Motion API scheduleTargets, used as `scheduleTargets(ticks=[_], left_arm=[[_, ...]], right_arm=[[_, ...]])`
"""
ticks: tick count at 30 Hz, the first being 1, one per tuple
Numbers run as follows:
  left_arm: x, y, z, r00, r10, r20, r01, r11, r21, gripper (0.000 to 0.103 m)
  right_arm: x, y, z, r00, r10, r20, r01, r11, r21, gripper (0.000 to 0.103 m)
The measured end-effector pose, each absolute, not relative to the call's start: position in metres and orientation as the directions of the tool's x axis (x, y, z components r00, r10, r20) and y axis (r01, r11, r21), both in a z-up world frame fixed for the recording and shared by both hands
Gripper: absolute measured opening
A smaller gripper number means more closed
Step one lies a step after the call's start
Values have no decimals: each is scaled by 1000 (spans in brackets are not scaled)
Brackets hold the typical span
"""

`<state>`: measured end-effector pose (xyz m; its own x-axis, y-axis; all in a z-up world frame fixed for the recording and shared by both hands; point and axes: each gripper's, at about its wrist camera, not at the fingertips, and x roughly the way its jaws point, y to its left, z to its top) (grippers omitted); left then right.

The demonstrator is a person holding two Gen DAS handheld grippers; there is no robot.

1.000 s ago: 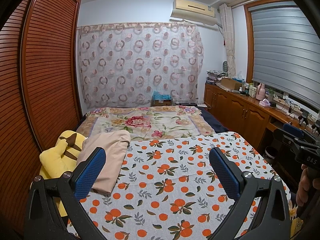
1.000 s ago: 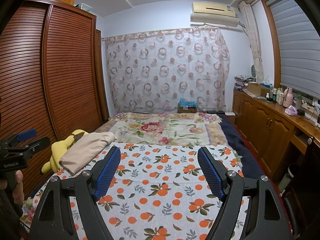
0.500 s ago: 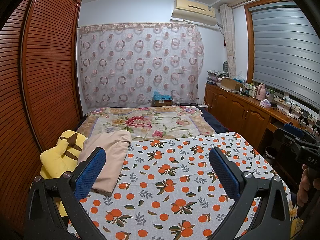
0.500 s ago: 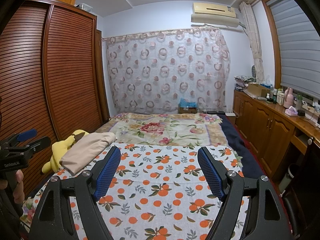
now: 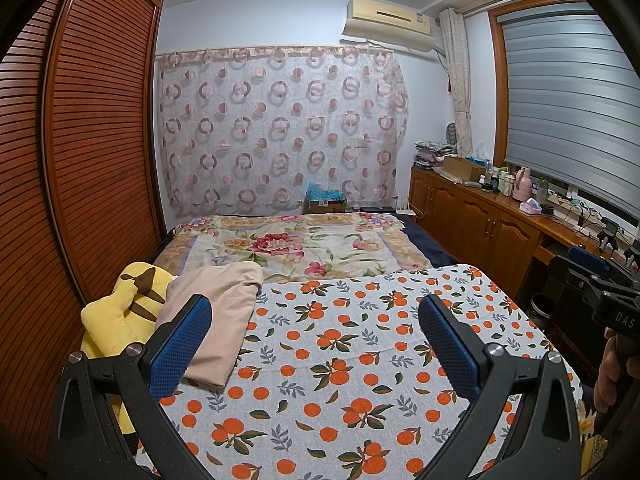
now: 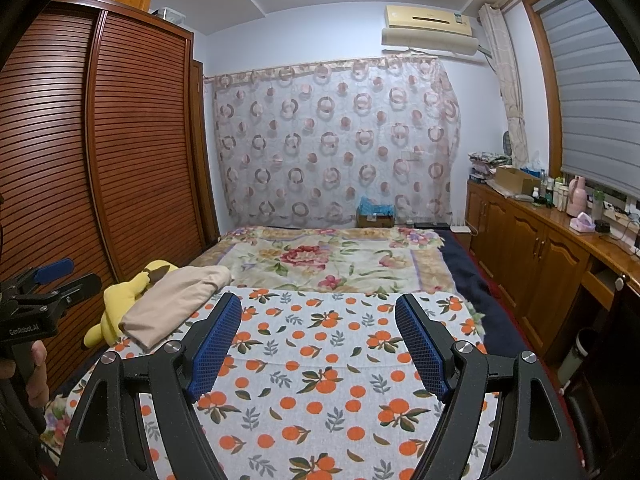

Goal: Fold small clothes

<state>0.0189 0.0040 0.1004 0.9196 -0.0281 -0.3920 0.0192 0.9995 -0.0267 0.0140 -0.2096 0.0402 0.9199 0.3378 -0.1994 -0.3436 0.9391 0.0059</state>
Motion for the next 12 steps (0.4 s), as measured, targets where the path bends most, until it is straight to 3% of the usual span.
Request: scheduleTargets(ticks=[12], left_arm=[[19,4,100,920,-28,-392,19,999,-28,103]], right_arm=[[16,-212,41,919,341,-199,-347,938,5,81]])
